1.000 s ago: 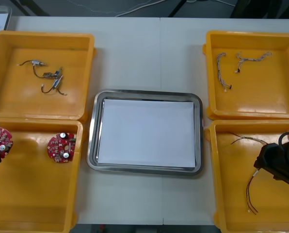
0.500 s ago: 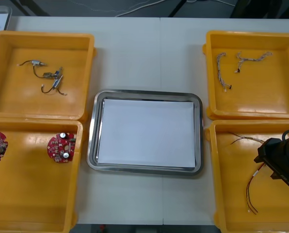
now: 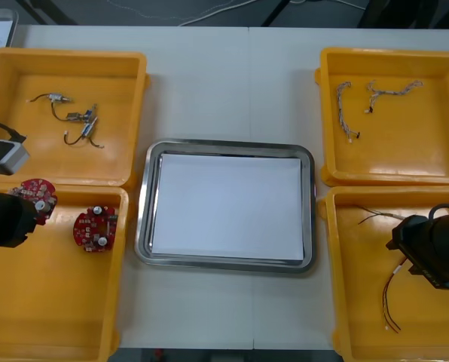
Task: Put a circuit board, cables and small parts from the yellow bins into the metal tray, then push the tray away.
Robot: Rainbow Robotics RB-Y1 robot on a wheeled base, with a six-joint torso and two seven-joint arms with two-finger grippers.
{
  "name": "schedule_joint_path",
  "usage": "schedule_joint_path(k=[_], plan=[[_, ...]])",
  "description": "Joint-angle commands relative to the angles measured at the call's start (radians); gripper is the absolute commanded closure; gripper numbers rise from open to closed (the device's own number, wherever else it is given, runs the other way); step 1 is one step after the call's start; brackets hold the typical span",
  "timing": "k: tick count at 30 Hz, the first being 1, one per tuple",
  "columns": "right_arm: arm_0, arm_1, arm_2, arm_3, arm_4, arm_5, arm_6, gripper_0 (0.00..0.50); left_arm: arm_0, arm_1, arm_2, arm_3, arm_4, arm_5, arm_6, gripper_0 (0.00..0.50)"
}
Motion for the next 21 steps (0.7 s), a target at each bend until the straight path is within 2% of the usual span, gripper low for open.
schedule_joint_path(k=[1,7,14,21], plan=[[0.053,0.01,0.045,-0.009,0.03,-0.047,-0.002,0.0,-0.045,0.079,-0.044,-0.062,0.047,0.001,0.225,0.5],[0.076,0.009,0.079,-0.009,0.071,-0.082,-0.003,0.0,-0.05,0.085,-0.07,-0.161,0.056,0.001,0.354,0.5],[0.078,0.012,0.158,-0.009,0.191,-0.107,-0.022,0.0,-0.117,0.125,-0.154,-0.225,0.071,-0.018,0.505,0.5],[0.08,0.044,0.157,0.016,0.197,-0.133,-0.023,0.0,-0.192,0.179,-0.335,-0.22,-0.013,-0.076,0.619,0.5]])
